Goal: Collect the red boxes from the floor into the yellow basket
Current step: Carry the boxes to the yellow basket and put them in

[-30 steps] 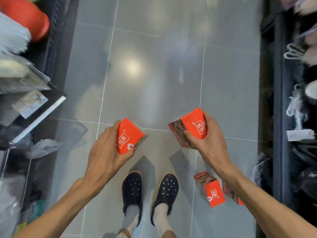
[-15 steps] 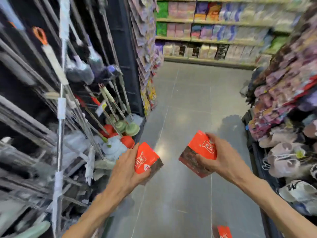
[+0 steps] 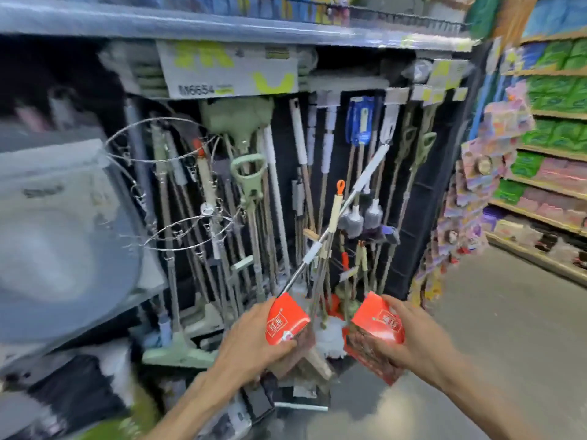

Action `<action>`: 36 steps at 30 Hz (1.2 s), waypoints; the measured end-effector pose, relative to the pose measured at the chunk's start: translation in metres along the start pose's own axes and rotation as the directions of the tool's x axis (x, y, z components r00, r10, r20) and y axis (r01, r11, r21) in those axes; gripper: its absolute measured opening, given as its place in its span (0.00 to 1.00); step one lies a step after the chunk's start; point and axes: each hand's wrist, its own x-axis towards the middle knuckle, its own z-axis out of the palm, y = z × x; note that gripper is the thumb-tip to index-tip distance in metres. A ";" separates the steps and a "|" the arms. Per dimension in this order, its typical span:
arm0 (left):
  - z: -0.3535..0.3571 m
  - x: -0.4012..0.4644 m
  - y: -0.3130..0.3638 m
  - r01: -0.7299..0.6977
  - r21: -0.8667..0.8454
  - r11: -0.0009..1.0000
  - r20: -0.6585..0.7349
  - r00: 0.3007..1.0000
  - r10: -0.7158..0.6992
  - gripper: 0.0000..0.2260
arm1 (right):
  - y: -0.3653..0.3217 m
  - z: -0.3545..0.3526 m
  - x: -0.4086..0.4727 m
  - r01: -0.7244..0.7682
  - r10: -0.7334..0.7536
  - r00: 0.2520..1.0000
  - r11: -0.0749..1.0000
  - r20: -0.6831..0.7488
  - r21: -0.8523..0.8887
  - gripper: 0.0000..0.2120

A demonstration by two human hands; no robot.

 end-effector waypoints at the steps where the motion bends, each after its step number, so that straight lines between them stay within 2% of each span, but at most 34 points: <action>1: -0.011 -0.018 -0.011 0.065 0.016 0.998 -0.038 0.997 -0.064 0.37 | -0.016 0.008 0.010 0.064 -0.064 0.998 0.998 0.024 0.000 0.55; 4: -0.052 -0.080 -0.040 0.230 0.049 0.972 -0.140 0.965 -0.221 0.37 | -0.081 0.029 0.025 0.243 -0.246 0.965 0.969 0.096 0.033 0.54; 6: -0.080 -0.131 -0.060 0.349 0.040 0.936 -0.218 0.917 -0.332 0.34 | -0.132 0.046 0.028 0.359 -0.361 0.920 0.932 0.155 0.037 0.52; 11: -0.152 -0.275 -0.095 0.627 0.026 0.778 -0.412 0.716 -0.563 0.39 | -0.284 0.085 0.000 0.623 -0.634 0.729 0.771 0.257 0.135 0.51; 15: -0.208 -0.403 -0.109 0.751 -0.039 0.660 -0.549 0.535 -0.641 0.39 | -0.409 0.120 -0.057 0.759 -0.788 0.544 0.609 0.290 0.231 0.43; 19: -0.251 -0.533 -0.128 0.864 -0.049 0.502 -0.645 0.356 -0.676 0.33 | -0.526 0.162 -0.132 0.813 -0.868 0.388 0.481 0.311 0.329 0.39; 23: -0.287 -0.662 -0.138 0.927 -0.155 0.340 -0.691 0.144 -0.708 0.34 | -0.642 0.203 -0.225 0.846 -0.929 0.215 0.331 0.300 0.419 0.35; 26: -0.306 -0.731 -0.139 0.945 -0.183 0.271 -0.718 0.060 -0.693 0.38 | -0.704 0.216 -0.279 0.855 -0.960 0.085 0.208 0.268 0.476 0.30; 31: -0.342 -0.843 -0.145 0.936 -0.322 0.139 -0.725 -0.149 -0.672 0.31 | -0.823 0.251 -0.376 0.837 -0.963 -0.111 0.042 0.245 0.546 0.37; 33: -0.353 -0.884 -0.156 0.930 -0.363 0.059 -0.714 -0.237 -0.658 0.33 | -0.866 0.270 -0.411 0.830 -0.955 -0.180 -0.017 0.238 0.558 0.39; 36: -0.373 -0.938 -0.178 0.917 -0.399 -0.022 -0.710 -0.324 -0.625 0.37 | -0.931 0.296 -0.463 0.803 -0.933 -0.269 -0.080 0.240 0.590 0.37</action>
